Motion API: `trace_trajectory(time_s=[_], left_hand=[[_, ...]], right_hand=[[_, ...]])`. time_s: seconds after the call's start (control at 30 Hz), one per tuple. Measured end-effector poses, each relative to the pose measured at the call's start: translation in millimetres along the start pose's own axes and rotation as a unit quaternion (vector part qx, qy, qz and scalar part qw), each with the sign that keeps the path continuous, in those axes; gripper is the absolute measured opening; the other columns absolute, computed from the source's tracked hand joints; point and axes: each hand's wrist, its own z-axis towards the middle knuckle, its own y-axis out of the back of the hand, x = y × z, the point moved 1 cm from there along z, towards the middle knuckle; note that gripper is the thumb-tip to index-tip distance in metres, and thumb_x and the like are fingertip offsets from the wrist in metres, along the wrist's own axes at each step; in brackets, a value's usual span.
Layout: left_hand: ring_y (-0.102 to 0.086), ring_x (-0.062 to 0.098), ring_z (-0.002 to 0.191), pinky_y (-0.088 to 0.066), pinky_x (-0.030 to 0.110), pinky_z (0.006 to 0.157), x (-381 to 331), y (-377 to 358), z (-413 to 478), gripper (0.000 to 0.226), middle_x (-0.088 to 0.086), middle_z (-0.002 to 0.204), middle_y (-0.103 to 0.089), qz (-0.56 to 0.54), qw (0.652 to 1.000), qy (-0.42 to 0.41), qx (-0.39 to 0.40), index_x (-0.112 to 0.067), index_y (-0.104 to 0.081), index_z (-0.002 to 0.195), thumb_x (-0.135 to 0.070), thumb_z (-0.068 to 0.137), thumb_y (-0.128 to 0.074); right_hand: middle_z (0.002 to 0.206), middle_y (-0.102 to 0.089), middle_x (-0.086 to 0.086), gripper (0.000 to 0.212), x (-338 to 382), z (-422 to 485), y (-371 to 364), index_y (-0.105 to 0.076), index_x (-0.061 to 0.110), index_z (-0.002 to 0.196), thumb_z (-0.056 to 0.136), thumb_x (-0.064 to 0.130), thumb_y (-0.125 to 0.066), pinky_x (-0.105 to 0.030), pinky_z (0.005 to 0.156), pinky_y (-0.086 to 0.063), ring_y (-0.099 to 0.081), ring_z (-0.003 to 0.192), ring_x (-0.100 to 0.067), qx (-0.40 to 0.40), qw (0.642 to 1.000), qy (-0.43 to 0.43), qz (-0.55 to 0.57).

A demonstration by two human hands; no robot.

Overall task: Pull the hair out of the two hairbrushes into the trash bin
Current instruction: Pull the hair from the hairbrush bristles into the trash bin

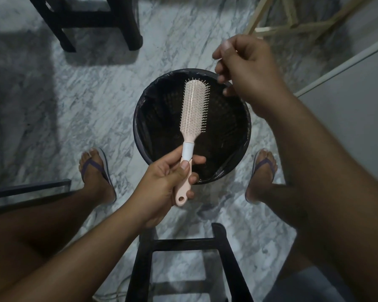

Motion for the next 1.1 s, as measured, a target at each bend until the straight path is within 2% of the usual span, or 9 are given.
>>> trace_trajectory(time_s=[0.17,0.23,0.3,0.4,0.57,0.67,0.8,0.97,1.1], left_hand=[[-0.053,0.011,0.071,-0.044,0.030,0.057,2.7,0.4,-0.5,0.047,0.002,0.113,-0.071,0.022,1.000,0.001,-0.015,-0.021,-0.056,0.137,-0.019,0.090,-0.056],[-0.053,0.011,0.071,-0.044,0.029,0.057,1.9,1.5,-0.5,0.049,0.003,0.114,-0.071,0.023,1.000,-0.003,-0.016,-0.021,-0.055,0.139,-0.019,0.090,-0.056],[-0.052,0.011,0.072,-0.045,0.029,0.057,1.3,2.2,-0.2,0.050,0.003,0.115,-0.070,0.028,0.999,-0.006,-0.015,-0.022,-0.054,0.140,-0.020,0.090,-0.057],[-0.052,0.012,0.073,-0.045,0.031,0.059,3.2,1.7,0.3,0.051,0.003,0.115,-0.070,0.055,0.998,-0.017,-0.019,-0.024,-0.053,0.142,-0.021,0.091,-0.057],[-0.052,0.013,0.073,-0.046,0.029,0.057,11.8,-1.0,-2.9,0.047,0.003,0.114,-0.069,0.093,0.995,-0.026,-0.018,-0.024,-0.051,0.144,-0.013,0.098,-0.052],[-0.053,0.013,0.074,-0.046,0.031,0.059,15.2,0.6,-6.7,0.046,0.005,0.116,-0.069,0.081,0.996,-0.023,-0.003,-0.025,-0.052,0.143,-0.018,0.098,-0.057],[-0.053,0.012,0.073,-0.047,0.030,0.057,12.0,3.8,-7.6,0.046,0.006,0.119,-0.068,0.020,1.000,-0.021,-0.003,-0.021,-0.053,0.142,-0.018,0.097,-0.057],[-0.053,0.012,0.070,-0.046,0.027,0.054,2.5,8.3,-0.7,0.050,0.004,0.116,-0.071,-0.033,0.998,-0.024,-0.040,-0.016,-0.055,0.139,-0.016,0.090,-0.055],[-0.053,0.012,0.070,-0.046,0.028,0.055,1.6,6.3,-0.3,0.050,0.004,0.115,-0.071,-0.027,0.999,-0.023,-0.038,-0.018,-0.054,0.139,-0.016,0.090,-0.054]], right_hand=[[0.054,-0.024,0.004,0.035,24.5,0.1,3.7,-0.036,0.020,0.068,0.102,0.013,-0.035,-0.019,0.045,-0.013,-0.011,0.049,-0.013,-0.036,0.962,-0.015,0.271],[0.059,-0.027,-0.002,0.041,24.0,-0.9,7.1,-0.032,0.019,0.065,0.104,0.026,-0.042,-0.026,0.045,-0.016,-0.014,0.051,-0.019,-0.084,0.982,0.031,0.169],[0.072,-0.052,0.003,0.039,16.8,-5.5,1.5,-0.051,0.018,0.074,0.093,0.050,-0.061,-0.027,0.052,-0.039,-0.042,0.056,-0.012,-0.053,0.994,0.080,-0.058],[0.124,-0.067,0.007,0.066,0.9,-15.0,-18.9,-0.064,0.026,0.125,0.072,0.063,-0.078,-0.020,0.088,-0.051,-0.063,0.107,-0.005,0.079,0.969,0.045,-0.230],[0.085,-0.078,0.005,0.016,-9.1,-9.3,-34.6,-0.082,0.020,0.091,0.087,0.032,-0.071,-0.023,0.079,-0.058,-0.071,0.081,-0.004,0.002,0.962,0.107,-0.253],[0.079,-0.078,0.006,0.017,-12.8,2.4,-25.3,-0.081,0.015,0.087,0.093,0.024,-0.068,-0.020,0.077,-0.058,-0.072,0.074,0.000,-0.004,0.987,0.038,-0.154],[0.083,-0.076,-0.009,0.015,-18.4,7.1,-9.9,-0.072,0.002,0.094,0.098,0.014,-0.063,-0.034,0.068,-0.065,-0.074,0.066,-0.016,0.005,0.997,-0.081,0.005],[0.060,-0.072,-0.004,0.035,-35.2,-0.1,-13.9,-0.072,0.006,0.070,0.093,0.033,-0.068,-0.025,0.053,-0.057,-0.070,0.048,-0.015,-0.016,0.987,-0.032,-0.160],[0.073,-0.074,-0.007,0.053,-23.8,-14.9,-34.6,-0.069,0.003,0.085,0.091,0.055,-0.062,-0.036,0.059,-0.063,-0.073,0.066,-0.021,0.041,0.994,-0.046,-0.087]])
